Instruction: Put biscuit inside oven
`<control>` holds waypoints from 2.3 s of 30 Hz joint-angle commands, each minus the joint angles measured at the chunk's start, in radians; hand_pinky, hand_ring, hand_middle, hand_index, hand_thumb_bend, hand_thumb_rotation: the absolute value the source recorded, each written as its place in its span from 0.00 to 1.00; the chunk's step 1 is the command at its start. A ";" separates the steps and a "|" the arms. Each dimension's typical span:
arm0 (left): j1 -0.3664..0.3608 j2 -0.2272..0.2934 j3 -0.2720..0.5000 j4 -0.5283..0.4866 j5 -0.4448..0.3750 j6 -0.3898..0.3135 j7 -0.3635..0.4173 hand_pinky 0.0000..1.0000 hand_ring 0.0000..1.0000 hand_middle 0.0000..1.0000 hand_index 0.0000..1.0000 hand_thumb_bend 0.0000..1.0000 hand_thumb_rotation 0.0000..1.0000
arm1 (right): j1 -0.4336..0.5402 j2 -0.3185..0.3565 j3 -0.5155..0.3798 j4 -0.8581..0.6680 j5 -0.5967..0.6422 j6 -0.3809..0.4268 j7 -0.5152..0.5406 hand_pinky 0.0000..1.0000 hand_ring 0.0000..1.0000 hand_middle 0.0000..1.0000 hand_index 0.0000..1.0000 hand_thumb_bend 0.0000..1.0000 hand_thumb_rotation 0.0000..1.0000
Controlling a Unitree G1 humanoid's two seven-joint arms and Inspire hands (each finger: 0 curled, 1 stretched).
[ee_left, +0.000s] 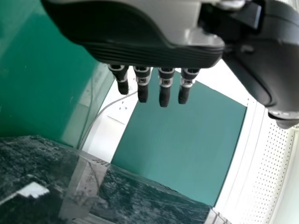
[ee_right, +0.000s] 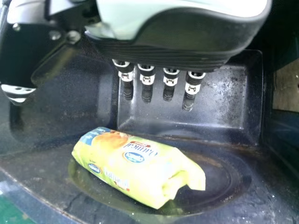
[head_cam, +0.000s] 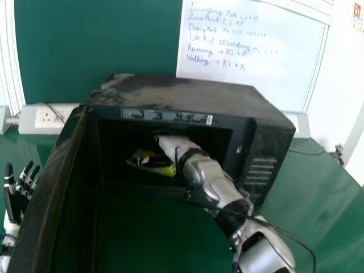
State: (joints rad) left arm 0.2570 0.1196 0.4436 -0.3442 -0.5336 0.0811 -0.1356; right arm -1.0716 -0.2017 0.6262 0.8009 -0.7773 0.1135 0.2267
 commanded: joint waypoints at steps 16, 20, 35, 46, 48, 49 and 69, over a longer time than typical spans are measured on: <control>-0.026 0.003 0.006 0.019 -0.013 -0.002 -0.007 0.84 0.89 0.91 0.94 0.98 0.61 | 0.207 -0.173 -0.051 -0.376 -0.023 -0.058 0.030 0.85 0.96 0.98 0.99 1.00 0.77; -0.028 0.011 0.008 0.029 -0.004 -0.007 -0.013 0.83 0.89 0.91 0.94 0.98 0.62 | 0.254 -0.219 -0.090 -0.447 -0.016 -0.095 0.023 0.78 0.91 0.95 0.97 0.99 0.77; -0.049 0.022 0.028 0.065 -0.023 -0.005 -0.025 0.83 0.89 0.91 0.94 0.98 0.61 | 0.468 -0.273 -0.362 -0.732 0.286 -0.133 0.131 0.66 0.78 0.85 0.88 0.92 0.65; -0.049 0.040 0.037 0.079 -0.039 -0.008 -0.044 0.84 0.90 0.91 0.95 0.97 0.61 | 0.588 -0.321 -0.521 -1.053 0.532 0.105 0.376 0.71 0.79 0.82 0.85 0.84 0.55; -0.047 0.040 0.039 0.076 -0.050 -0.004 -0.049 0.85 0.90 0.91 0.95 0.96 0.61 | 0.595 -0.321 -0.558 -1.073 0.618 0.156 0.422 0.73 0.80 0.83 0.85 0.82 0.51; -0.046 0.040 0.040 0.075 -0.057 -0.003 -0.053 0.86 0.91 0.92 0.96 0.96 0.61 | 0.598 -0.319 -0.577 -1.083 0.666 0.192 0.446 0.74 0.82 0.85 0.86 0.81 0.47; 0.073 -0.031 -0.099 -0.138 -0.042 0.029 -0.038 0.85 0.90 0.92 0.95 0.87 0.64 | 0.571 -0.611 -0.722 -0.890 1.081 0.195 0.911 0.76 0.85 0.88 0.89 0.81 0.59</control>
State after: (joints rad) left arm 0.3238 0.0895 0.3614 -0.4652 -0.5876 0.1117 -0.1704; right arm -0.4836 -0.7871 -0.0848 -0.1136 0.2789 0.3206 1.1052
